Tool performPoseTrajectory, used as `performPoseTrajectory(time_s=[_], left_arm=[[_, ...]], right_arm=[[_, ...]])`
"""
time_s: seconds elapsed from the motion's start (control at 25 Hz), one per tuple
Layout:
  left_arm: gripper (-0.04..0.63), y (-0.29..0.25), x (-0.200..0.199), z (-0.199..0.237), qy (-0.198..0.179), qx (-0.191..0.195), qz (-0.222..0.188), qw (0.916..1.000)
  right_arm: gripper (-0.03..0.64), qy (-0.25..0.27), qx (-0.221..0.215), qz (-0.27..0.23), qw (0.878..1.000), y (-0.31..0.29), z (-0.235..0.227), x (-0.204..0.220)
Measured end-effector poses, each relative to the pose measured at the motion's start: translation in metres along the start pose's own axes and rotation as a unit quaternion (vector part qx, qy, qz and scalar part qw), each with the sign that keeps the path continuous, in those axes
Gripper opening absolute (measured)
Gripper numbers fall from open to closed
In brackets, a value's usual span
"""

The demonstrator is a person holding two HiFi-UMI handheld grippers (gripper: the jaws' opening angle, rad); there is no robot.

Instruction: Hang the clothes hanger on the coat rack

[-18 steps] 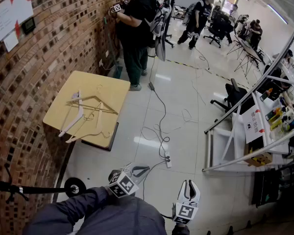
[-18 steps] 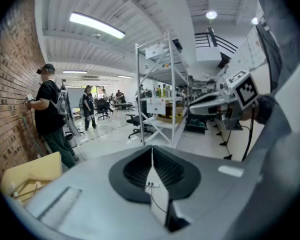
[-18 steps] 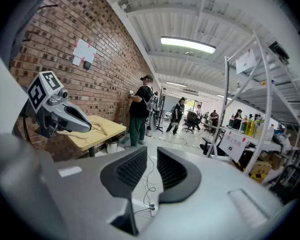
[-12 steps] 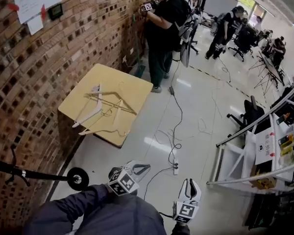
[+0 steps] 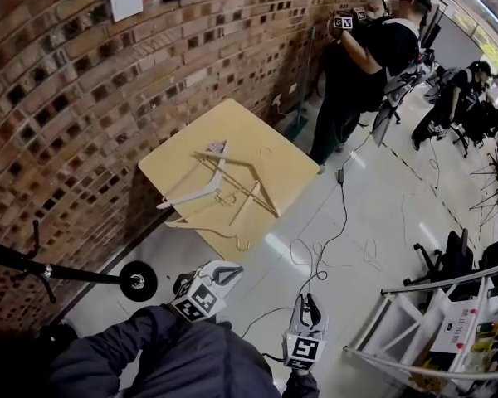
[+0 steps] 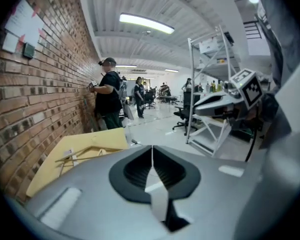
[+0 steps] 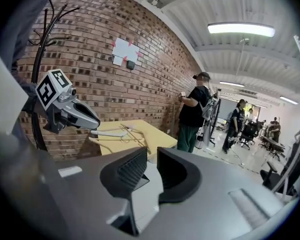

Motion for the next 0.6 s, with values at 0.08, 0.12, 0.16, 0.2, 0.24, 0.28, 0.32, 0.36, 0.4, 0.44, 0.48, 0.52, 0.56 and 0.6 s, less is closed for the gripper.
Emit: performPoseTrajectory(time_s=[0.08,0.12,0.16,0.2,0.24,0.28,0.32,0.36,0.4,0.44,0.48,0.52,0.56,0.6], left_arm=[[0.006,-0.006,-0.002,0.027,0.011,-0.012,-0.001,0.9999],[0.006,-0.009,-0.006,0.042,0.011,-0.015,-0.003,0.9998],[0.006,-0.013,-0.010,0.057,0.010,-0.018,-0.005,0.9998],[0.006,-0.015,-0.013,0.071,0.010,-0.020,-0.006,0.9997],[0.006,-0.018,-0.016,0.085,0.011,-0.022,-0.008,0.9997],[0.006,-0.020,-0.018,0.098,0.012,-0.024,-0.010,0.9996],[0.006,-0.022,-0.020,0.112,0.013,-0.028,-0.013,0.9994],[0.006,-0.024,-0.022,0.125,0.016,-0.033,-0.016,0.9992],[0.006,-0.025,-0.024,0.137,0.020,-0.037,-0.019,0.9989],[0.006,-0.025,-0.025,0.149,0.024,-0.041,-0.022,0.9986],[0.008,-0.026,-0.026,0.159,0.030,-0.044,-0.026,0.9983],[0.009,-0.027,-0.027,0.169,0.035,-0.045,-0.030,0.9979],[0.011,-0.028,-0.028,0.178,0.040,-0.047,-0.033,0.9976],[0.020,-0.029,-0.028,0.185,0.045,-0.048,-0.035,0.9972]], right_arm=[[0.067,0.007,-0.021,0.001,1.000,-0.032,0.003,-0.011],[0.067,0.014,-0.029,0.001,0.999,-0.048,0.003,-0.018],[0.067,0.019,-0.035,0.002,0.999,-0.065,0.004,-0.026],[0.067,0.023,-0.041,0.001,0.999,-0.081,0.005,-0.033],[0.067,0.025,-0.047,0.000,0.999,-0.097,0.006,-0.041],[0.067,0.027,-0.054,-0.001,0.998,-0.112,0.007,-0.049],[0.067,0.030,-0.060,-0.002,0.998,-0.128,0.008,-0.055],[0.067,0.032,-0.065,-0.001,0.997,-0.143,0.009,-0.061],[0.069,0.034,-0.072,0.001,0.997,-0.157,0.010,-0.066],[0.071,0.035,-0.078,0.002,0.996,-0.171,0.012,-0.071],[0.078,0.037,-0.086,0.006,0.996,-0.184,0.013,-0.074],[0.084,0.040,-0.095,0.011,0.995,-0.197,0.015,-0.078],[0.100,0.046,-0.106,0.018,0.993,-0.210,0.018,-0.081],[0.116,0.053,-0.119,0.026,0.991,-0.224,0.021,-0.083]])
Point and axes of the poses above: the fingertips, and each gripper's own axes: y backward along the fingers, z to its left, x out of its underside, the point moved 8 cm from there along y, backward along the fingers, and after that the axes turned 5 degrees about -z, right-handed, at the moved point
